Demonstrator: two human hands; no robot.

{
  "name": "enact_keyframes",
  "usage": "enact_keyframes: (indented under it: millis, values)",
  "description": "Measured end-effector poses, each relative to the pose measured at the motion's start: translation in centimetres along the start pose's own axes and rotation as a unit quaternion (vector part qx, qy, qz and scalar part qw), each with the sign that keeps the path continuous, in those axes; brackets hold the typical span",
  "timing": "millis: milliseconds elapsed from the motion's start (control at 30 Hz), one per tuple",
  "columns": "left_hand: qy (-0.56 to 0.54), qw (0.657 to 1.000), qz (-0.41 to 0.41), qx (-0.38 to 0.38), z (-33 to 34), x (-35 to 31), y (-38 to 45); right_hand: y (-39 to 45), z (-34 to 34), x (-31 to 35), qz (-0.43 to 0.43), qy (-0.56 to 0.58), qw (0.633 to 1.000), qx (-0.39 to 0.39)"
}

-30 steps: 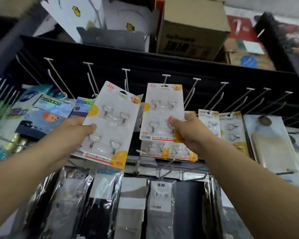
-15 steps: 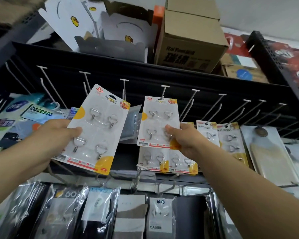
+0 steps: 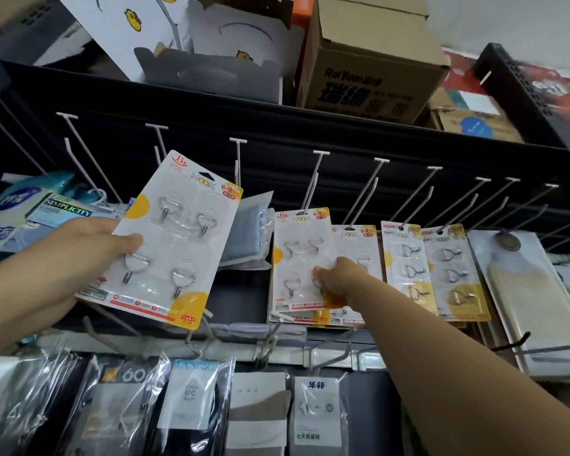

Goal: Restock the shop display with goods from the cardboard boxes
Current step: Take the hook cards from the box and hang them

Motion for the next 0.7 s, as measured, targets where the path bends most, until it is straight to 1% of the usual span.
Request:
enact_keyframes:
  millis: [133,267,333,367,400,433,467,500,533,567,600,667,700]
  values:
    - [-0.029,0.999,-0.007,0.027,0.3,0.8,1.0,1.0,1.0,-0.8,0.014,-0.093,0.995,0.045]
    - [-0.037,0.998,-0.035,0.039,1.1,2.0,1.8,1.5,1.2,-1.0,0.024,-0.123,0.988,0.093]
    - [-0.048,0.997,-0.046,0.043,1.6,2.3,1.7,1.5,1.1,-1.1,0.024,-0.191,0.974,0.118]
    - [-0.058,0.996,-0.051,0.046,2.0,2.3,1.5,1.7,1.0,-1.2,0.014,-0.230,0.967,0.108]
    - [-0.069,0.995,-0.056,0.051,2.4,2.2,1.2,1.8,0.8,-1.1,-0.007,-0.247,0.966,0.072]
    - [-0.078,0.994,-0.060,0.057,2.9,2.1,1.0,1.5,0.4,-0.4,-0.029,-0.224,0.974,0.021]
    - [-0.084,0.993,-0.061,0.061,3.4,1.9,0.9,1.1,0.1,0.3,-0.059,-0.167,0.983,-0.039]
    - [-0.089,0.992,-0.060,0.065,4.0,1.7,0.8,0.5,-0.2,1.2,-0.106,-0.105,0.985,-0.088]
    - [-0.097,0.991,-0.058,0.069,4.7,1.5,0.8,-0.2,-0.5,2.0,-0.140,-0.040,0.983,-0.108]
    - [-0.107,0.990,-0.058,0.076,5.5,1.2,0.8,-1.0,-0.5,2.8,-0.164,0.029,0.981,-0.103]
    - [-0.117,0.988,-0.057,0.087,6.4,0.8,0.7,-1.9,-0.4,3.5,-0.172,0.111,0.976,-0.073]
    - [-0.127,0.984,-0.054,0.112,8.4,0.0,0.4,-3.9,0.0,4.5,-0.154,0.255,0.955,0.019]
    - [-0.126,0.983,-0.048,0.123,9.4,-0.3,0.3,-4.7,0.1,4.9,-0.150,0.288,0.944,0.048]
Point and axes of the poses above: each hand's wrist, its own y-axis towards the middle knuckle, its own z-axis out of the palm, x = y × z, the point moved 3 cm from there along y, towards the middle knuckle, and after that the axes turned 11 degrees about -z, right-handed, at the moved point
